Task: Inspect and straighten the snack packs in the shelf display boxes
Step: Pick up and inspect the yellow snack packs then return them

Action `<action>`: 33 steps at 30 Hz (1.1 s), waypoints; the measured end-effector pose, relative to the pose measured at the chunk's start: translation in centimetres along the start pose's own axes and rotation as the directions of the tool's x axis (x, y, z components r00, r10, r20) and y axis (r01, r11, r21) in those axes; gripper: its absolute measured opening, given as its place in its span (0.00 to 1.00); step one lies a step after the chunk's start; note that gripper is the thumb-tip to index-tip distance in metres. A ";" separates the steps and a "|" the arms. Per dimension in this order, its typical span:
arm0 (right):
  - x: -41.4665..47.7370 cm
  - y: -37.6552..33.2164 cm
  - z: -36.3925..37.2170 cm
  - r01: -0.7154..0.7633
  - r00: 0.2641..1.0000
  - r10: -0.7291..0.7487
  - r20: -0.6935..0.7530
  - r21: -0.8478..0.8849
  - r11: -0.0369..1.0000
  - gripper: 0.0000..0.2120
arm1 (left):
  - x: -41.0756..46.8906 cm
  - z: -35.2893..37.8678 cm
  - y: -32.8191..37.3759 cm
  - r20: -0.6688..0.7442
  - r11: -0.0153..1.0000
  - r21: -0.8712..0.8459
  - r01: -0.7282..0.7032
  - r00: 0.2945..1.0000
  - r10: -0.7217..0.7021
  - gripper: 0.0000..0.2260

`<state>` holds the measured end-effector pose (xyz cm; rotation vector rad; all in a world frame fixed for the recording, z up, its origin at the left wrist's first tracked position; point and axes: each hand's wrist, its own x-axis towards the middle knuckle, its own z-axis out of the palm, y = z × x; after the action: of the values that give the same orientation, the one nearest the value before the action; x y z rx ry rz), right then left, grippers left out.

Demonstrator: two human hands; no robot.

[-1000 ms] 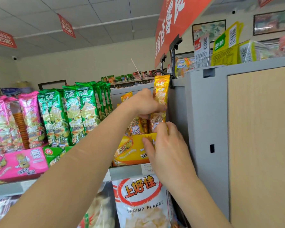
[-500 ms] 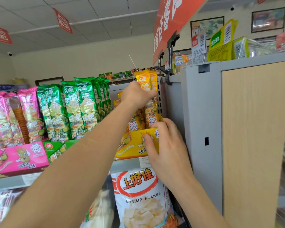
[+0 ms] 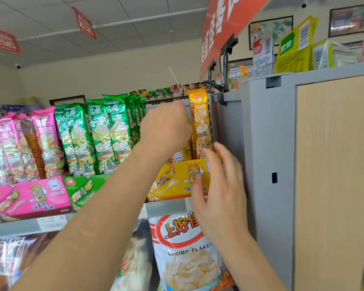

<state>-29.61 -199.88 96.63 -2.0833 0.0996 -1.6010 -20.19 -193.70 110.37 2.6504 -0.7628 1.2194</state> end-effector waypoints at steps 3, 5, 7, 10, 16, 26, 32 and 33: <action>-0.2 0.0 0.0 0.030 0.999 -0.030 0.015 -0.007 1.000 0.20 | -1.4 0.3 -0.2 0.152 0.966 0.252 -0.052 0.988 0.014 0.14; -0.4 0.1 -0.2 -0.018 1.000 0.017 0.026 0.028 0.999 0.20 | -1.5 0.9 -0.5 0.252 0.966 0.253 -0.044 0.967 -0.022 0.20; -0.5 0.3 -0.5 -0.089 0.994 0.085 0.064 0.071 0.993 0.21 | -1.4 1.4 -0.7 0.283 0.982 0.190 -0.001 0.957 -0.054 0.25; -0.8 0.9 -0.9 -0.111 0.987 0.100 0.124 0.080 0.991 0.22 | -1.3 1.8 -0.8 0.265 0.991 0.114 0.065 0.960 -0.094 0.33; -1.3 0.8 -1.5 -0.104 0.986 0.083 0.145 0.139 0.985 0.24 | -2.1 0.8 -0.1 0.041 0.986 -0.024 0.165 0.986 -0.164 0.32; 0.2 -2.2 -3.9 -0.063 0.988 -0.008 0.157 0.441 0.895 0.27 | -7.6 -6.4 0.5 -0.379 0.797 -0.603 0.021 0.872 -0.310 0.16; -1.2 -3.3 -5.1 -0.175 0.933 -0.064 0.355 0.599 0.782 0.20 | -13.2 -5.5 0.4 -0.015 0.368 -0.921 0.129 0.931 -0.365 0.14; -1.8 -3.4 -5.1 -0.200 0.923 -0.069 0.378 0.628 0.752 0.18 | -13.6 -5.2 0.1 0.011 0.303 -0.943 0.135 0.926 -0.377 0.12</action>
<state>-35.70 -198.08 97.42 -1.7331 -0.4635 -0.9455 -31.19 -186.86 103.72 1.5131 -0.6481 0.5996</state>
